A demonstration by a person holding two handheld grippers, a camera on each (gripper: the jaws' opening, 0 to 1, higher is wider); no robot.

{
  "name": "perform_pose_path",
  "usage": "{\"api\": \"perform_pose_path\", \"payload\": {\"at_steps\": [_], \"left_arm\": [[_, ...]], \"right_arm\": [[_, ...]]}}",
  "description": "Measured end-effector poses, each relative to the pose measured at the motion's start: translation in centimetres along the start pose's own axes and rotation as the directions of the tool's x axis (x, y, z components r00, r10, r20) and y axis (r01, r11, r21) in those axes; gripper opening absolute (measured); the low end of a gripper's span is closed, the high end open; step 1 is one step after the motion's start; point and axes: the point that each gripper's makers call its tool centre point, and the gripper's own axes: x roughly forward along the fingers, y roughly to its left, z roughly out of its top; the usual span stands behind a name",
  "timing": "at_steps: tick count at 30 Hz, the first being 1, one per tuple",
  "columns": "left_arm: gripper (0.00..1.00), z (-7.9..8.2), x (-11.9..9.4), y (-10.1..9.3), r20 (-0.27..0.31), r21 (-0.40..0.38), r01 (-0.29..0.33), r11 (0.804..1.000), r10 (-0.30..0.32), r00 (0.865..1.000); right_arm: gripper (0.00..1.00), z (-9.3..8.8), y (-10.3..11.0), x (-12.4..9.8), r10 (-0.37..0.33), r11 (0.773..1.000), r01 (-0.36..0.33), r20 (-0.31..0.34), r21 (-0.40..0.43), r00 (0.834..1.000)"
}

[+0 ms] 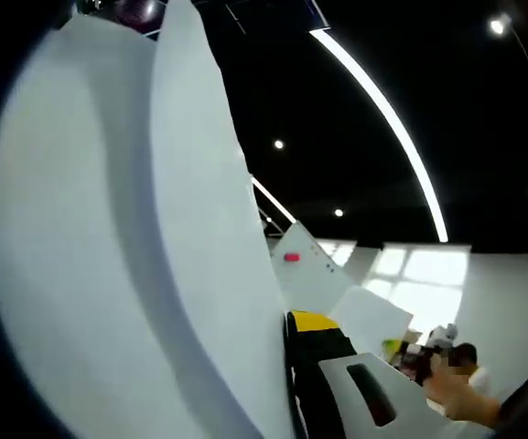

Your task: Organize the stack of printing papers by aligning and flattening the scattered papers on the table

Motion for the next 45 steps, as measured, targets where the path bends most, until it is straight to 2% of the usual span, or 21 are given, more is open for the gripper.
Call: {"api": "perform_pose_path", "payload": {"at_steps": [5,13,31,45], "left_arm": [[0.07,0.0,0.0,0.1,0.001,-0.001,0.001,1.000,-0.001,1.000],[0.07,0.0,0.0,0.1,0.002,-0.001,0.001,1.000,-0.001,1.000],[0.07,0.1,0.0,0.1,0.004,-0.002,0.001,1.000,-0.001,1.000],[0.07,0.1,0.0,0.1,0.003,-0.003,0.002,1.000,-0.002,1.000]], "right_arm": [[0.00,0.9,1.0,-0.3,0.013,1.000,-0.013,0.015,-0.016,1.000],[0.00,2.5,2.5,-0.9,0.016,0.995,-0.013,0.035,-0.100,0.999],[0.00,5.8,5.3,-2.3,0.070,0.988,-0.055,0.099,-0.148,0.993],[0.00,7.3,7.5,-3.0,0.120,0.977,-0.099,0.105,-0.189,0.987]]}}
